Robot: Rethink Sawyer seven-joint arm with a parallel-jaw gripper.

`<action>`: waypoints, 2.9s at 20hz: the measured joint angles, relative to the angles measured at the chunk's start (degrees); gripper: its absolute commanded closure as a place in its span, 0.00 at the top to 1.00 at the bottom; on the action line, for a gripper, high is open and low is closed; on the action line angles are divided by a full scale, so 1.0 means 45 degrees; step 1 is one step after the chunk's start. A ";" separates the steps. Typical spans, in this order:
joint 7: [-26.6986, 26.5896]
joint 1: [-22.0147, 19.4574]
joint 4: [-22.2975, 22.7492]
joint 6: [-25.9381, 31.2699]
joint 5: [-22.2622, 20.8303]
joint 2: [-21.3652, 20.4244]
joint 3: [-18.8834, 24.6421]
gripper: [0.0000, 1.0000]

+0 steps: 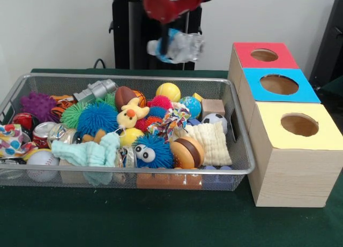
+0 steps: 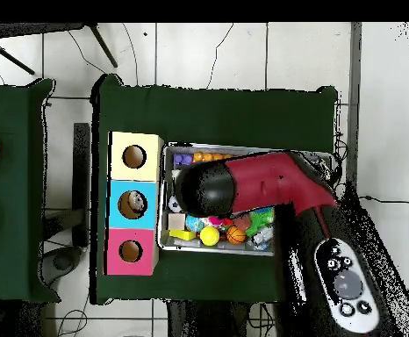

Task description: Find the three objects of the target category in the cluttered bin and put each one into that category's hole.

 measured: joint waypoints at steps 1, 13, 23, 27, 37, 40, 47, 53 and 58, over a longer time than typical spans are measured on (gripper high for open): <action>0.0081 0.0194 -0.0020 0.0000 0.0063 0.0026 -0.0051 0.00; 0.2096 0.2052 -0.0063 -0.1182 0.1384 0.0798 -0.0811 0.00; 0.2124 0.2031 -0.0019 -0.4137 0.1904 0.1453 -0.1292 0.00; 0.2124 0.2118 0.0033 -0.4662 0.2118 0.1656 -0.1510 0.00; 0.2124 0.1357 0.1880 -0.4822 0.3917 0.1459 -0.0898 0.00; 0.2124 0.0429 0.2957 -0.4925 0.4388 0.1212 -0.0180 0.00; 0.2124 -0.1113 0.4395 -0.5372 0.4574 0.1121 0.0997 0.00; 0.2124 -0.1859 0.4885 -0.6682 0.4581 0.1796 0.2035 0.00; 0.2124 -0.2267 0.5167 -0.7699 0.4376 0.2395 0.2901 0.00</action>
